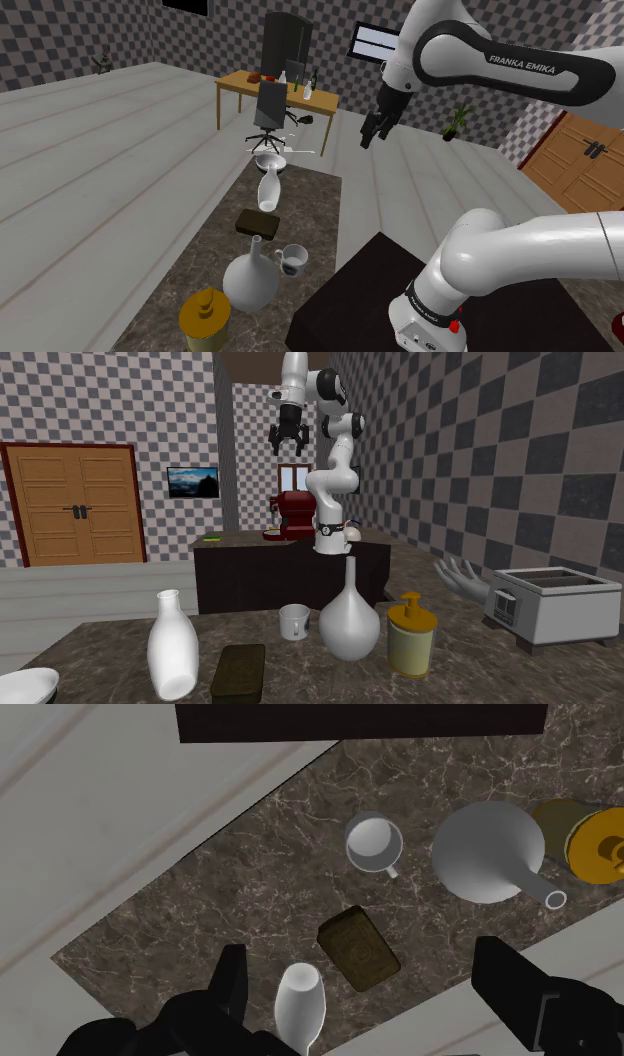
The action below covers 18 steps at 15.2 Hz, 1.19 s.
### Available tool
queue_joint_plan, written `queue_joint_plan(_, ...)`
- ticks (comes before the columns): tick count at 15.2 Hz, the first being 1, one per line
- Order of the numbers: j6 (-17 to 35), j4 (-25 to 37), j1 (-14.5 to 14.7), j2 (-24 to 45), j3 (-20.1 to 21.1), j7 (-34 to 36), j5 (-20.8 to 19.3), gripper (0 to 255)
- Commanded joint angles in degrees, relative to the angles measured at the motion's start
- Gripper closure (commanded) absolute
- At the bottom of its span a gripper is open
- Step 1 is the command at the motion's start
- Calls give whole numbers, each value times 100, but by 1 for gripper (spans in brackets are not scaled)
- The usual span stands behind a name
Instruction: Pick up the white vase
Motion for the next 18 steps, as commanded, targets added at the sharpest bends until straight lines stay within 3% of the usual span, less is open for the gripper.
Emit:
queue_joint_plan(1,0,0,0,0,0,0,0,0)
queue_joint_plan(10,1499,-1071,283,348,765,1146,498,0)
queue_joint_plan(18,3028,-1449,495,1394,1547,2215,807,0)
